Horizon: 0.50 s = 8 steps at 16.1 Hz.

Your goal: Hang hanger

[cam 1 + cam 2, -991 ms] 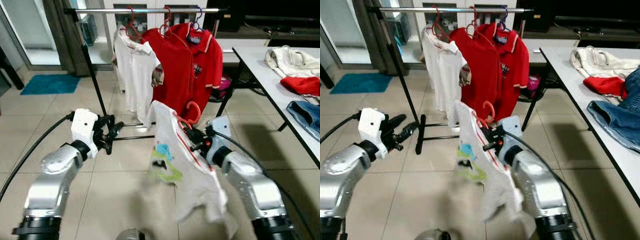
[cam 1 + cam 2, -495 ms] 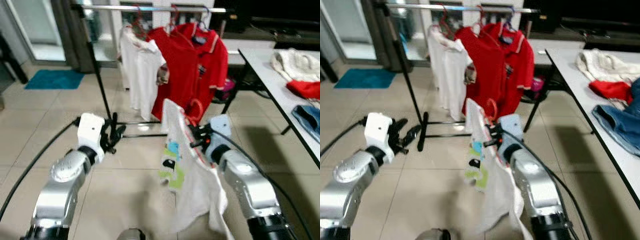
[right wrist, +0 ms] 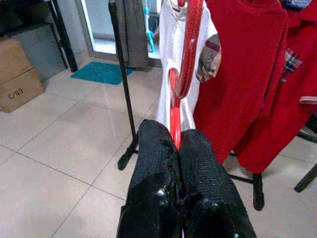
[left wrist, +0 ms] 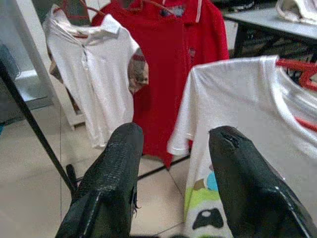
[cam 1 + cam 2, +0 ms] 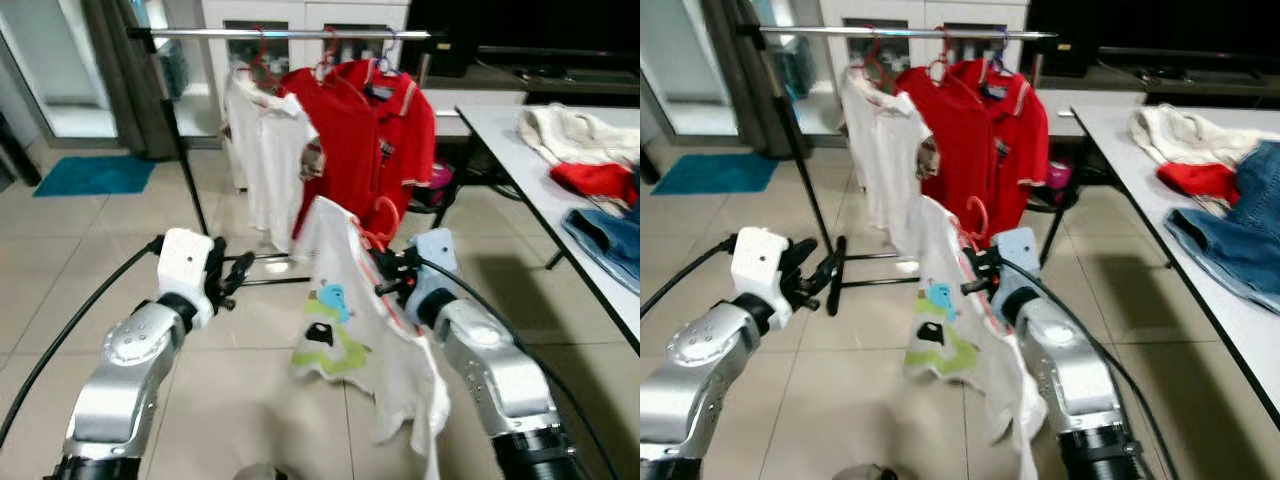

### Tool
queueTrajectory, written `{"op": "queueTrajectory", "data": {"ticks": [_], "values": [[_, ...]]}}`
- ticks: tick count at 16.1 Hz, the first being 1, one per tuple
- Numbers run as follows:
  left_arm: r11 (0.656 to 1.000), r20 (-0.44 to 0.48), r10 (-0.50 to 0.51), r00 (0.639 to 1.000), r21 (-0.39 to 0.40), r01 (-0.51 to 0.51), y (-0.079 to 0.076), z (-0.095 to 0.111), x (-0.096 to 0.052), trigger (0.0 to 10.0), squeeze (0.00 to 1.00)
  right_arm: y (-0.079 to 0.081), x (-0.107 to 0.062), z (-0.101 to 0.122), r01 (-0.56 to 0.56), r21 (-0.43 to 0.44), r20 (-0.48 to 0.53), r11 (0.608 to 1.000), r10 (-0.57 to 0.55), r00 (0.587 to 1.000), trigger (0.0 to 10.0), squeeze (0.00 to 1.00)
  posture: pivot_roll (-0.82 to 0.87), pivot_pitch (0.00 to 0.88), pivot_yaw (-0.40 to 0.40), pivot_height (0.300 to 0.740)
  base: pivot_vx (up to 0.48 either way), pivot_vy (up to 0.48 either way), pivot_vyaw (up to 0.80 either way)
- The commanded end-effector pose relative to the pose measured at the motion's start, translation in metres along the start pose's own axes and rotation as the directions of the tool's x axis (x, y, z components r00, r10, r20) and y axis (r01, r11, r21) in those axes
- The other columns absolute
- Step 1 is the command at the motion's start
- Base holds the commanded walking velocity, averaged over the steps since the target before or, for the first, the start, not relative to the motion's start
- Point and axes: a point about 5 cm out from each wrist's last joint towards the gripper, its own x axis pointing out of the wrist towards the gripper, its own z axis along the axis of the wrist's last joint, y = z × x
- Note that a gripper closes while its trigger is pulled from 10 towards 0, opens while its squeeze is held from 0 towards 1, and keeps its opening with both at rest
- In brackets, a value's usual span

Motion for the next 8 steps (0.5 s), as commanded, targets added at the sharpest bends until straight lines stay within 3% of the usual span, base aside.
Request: {"op": "queueTrajectory", "data": {"ticks": [1, 2, 8], "values": [[1.000, -0.008, 0.013, 1.000, 0.005, -0.013, 0.0032, 0.0003, -0.0014, 10.0, 0.00, 0.0029, 0.0021, 0.0087, -0.013, 0.003, 0.036, 1.000, 0.013, 0.999, 10.0, 0.00, 0.03, 0.000, 0.010, 0.740, 0.315, 0.000, 0.78], [1.000, -0.009, 0.010, 1.000, 0.005, -0.010, 0.0021, 0.0001, -0.0013, 10.0, 0.00, 0.0032, 0.0023, 0.0095, -0.012, -0.007, 0.041, 1.000, 0.012, 0.999, 10.0, 0.00, 0.03, 0.000, 0.010, 0.740, 0.319, 0.000, 0.57], [1.000, -0.013, 0.003, 1.000, 0.006, -0.003, 0.0011, 0.0017, -0.0013, 10.0, 0.00, 0.0055, 0.0033, 0.0100, -0.027, -0.022, 0.047, 0.999, 0.028, 0.998, 10.0, 0.00, 0.03, 0.000, 0.006, 0.740, 0.326, 0.000, 0.00]]}}
